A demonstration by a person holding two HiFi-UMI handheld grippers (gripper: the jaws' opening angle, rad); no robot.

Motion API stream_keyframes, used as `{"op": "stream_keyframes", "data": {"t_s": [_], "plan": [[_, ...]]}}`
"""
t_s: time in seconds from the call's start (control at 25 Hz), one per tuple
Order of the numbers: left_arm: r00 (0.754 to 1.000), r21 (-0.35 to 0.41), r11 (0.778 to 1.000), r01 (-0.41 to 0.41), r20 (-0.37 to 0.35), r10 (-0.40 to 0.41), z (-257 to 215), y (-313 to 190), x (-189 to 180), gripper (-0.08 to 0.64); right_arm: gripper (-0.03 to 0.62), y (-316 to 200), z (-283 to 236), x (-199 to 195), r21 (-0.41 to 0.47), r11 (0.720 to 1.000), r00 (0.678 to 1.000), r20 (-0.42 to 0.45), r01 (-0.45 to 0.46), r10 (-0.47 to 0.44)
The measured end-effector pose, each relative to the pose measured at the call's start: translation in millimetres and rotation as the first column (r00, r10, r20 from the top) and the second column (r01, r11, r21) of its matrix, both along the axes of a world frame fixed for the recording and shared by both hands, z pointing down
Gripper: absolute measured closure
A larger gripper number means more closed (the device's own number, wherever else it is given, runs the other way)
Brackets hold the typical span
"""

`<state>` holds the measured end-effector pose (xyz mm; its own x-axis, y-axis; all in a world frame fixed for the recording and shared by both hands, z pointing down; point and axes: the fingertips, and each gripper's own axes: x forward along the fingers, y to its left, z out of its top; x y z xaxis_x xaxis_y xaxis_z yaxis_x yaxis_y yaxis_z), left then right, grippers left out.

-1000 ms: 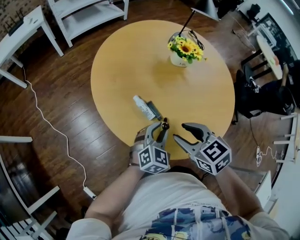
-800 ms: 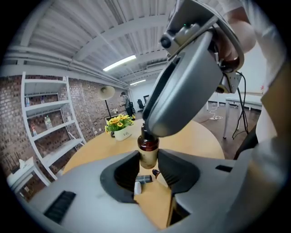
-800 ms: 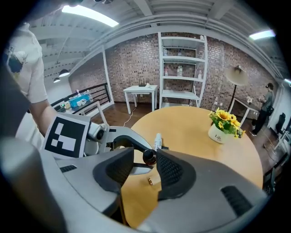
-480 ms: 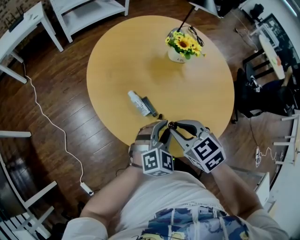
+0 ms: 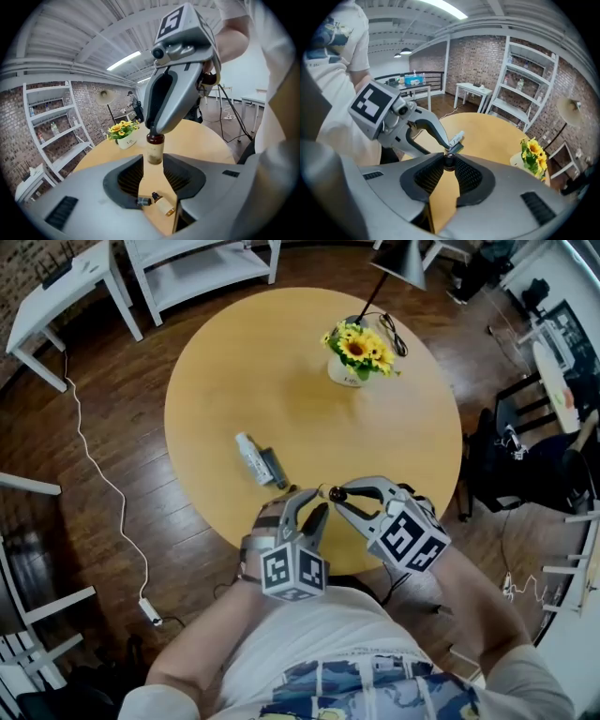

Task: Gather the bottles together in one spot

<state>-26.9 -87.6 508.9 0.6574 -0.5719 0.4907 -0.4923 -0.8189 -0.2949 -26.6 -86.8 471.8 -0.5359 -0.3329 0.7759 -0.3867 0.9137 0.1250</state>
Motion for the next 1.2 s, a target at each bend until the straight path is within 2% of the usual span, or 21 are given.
{"op": "stream_keyframes", "data": {"t_s": [0.12,0.28,0.4,0.6,0.8,0.88,1.0,1.2], "plan": [[0.995,-0.064,0.994,0.089,-0.033,-0.091,-4.6,-7.8,-7.2,0.428,0.528,-26.7,-0.5,35.5,0.017,0.997,0.996,-0.051,0.074,-0.073],[0.966,-0.211,0.957,0.197,-0.124,-0.226,-10.1,-6.8,-20.7,0.428,0.528,-75.7,4.5,80.2,0.02,0.993,0.99,-0.077,0.12,-0.118],[0.935,-0.285,0.922,0.264,-0.159,-0.317,-12.8,-3.3,-31.7,0.428,0.528,-123.0,16.0,101.4,0.011,0.995,0.994,-0.061,0.097,-0.096],[0.873,-0.421,0.846,0.327,-0.209,-0.441,-10.5,6.0,-43.8,0.428,0.528,-195.8,56.8,117.7,-0.056,0.998,0.999,-0.028,-0.019,0.018],[0.85,-0.48,0.806,0.347,-0.203,-0.486,-12.4,11.6,-49.9,0.428,0.529,-247.7,102.3,117.1,-0.108,0.986,0.992,-0.025,-0.123,0.121],[0.843,-0.486,0.797,0.358,-0.199,-0.5,-13.3,12.2,-51.3,0.428,0.529,-261.5,116.2,114.5,-0.121,0.981,0.989,-0.028,-0.151,0.149],[0.834,-0.491,0.787,0.374,-0.192,-0.516,-14.4,14.8,-52.2,0.428,0.528,-275.2,129.6,106.8,-0.143,0.974,0.984,-0.019,-0.178,0.177],[0.818,-0.525,0.755,0.393,-0.176,-0.548,-10.8,21.9,-56.6,0.428,0.529,-289.2,142.4,96.7,-0.145,0.97,0.981,-0.028,-0.193,0.191]]}}
